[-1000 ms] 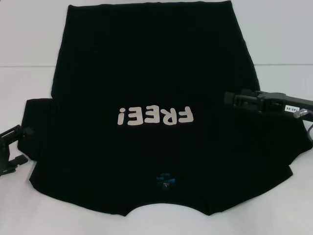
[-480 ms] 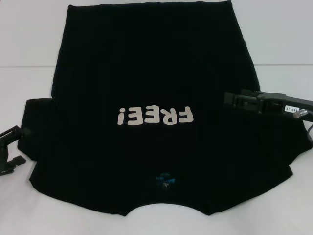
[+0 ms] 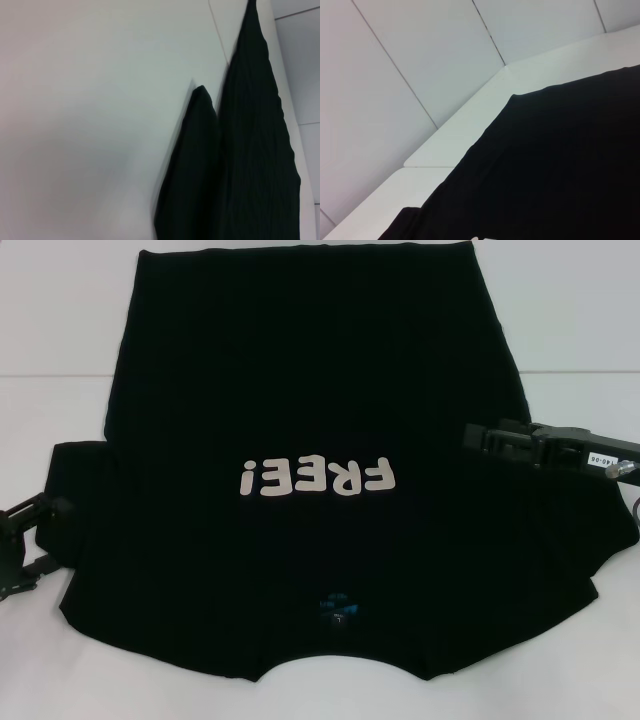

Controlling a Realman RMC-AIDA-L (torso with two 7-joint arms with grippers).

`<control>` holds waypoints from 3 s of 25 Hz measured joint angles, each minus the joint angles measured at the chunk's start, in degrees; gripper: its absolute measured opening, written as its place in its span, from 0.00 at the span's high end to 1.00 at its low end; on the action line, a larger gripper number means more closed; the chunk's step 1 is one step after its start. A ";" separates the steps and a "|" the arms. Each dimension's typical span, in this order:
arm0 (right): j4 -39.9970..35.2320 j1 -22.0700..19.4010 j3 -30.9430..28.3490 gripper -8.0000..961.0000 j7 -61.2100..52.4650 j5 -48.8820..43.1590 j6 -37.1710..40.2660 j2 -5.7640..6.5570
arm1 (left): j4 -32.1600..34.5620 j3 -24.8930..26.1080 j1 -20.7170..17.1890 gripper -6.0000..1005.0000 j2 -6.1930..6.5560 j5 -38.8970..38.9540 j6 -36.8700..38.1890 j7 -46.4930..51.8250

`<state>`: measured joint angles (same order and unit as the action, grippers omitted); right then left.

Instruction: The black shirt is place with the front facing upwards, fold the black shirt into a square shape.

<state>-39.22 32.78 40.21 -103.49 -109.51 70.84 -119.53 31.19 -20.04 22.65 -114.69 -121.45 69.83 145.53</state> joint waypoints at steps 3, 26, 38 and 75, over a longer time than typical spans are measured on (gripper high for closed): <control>0.04 0.00 -0.07 0.17 0.02 0.01 0.00 0.00 | -0.22 0.00 0.19 0.08 0.06 -0.13 -0.25 0.00; 0.06 -0.24 -0.23 0.18 0.43 1.40 0.00 0.00 | -0.43 0.06 1.39 0.11 -0.28 0.15 -1.65 0.01; 0.53 -0.35 -0.22 0.19 0.58 1.54 0.00 0.00 | -0.71 -0.11 1.25 0.12 -0.26 2.07 -2.89 -0.89; 0.56 -0.43 -0.92 0.20 0.67 1.50 0.12 0.00 | -1.35 -1.23 2.08 0.72 0.35 -0.39 -6.03 -0.16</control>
<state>-38.67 32.35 39.28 -102.83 -108.02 70.96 -119.53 29.84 -21.27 24.73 -114.34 -121.84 63.80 145.37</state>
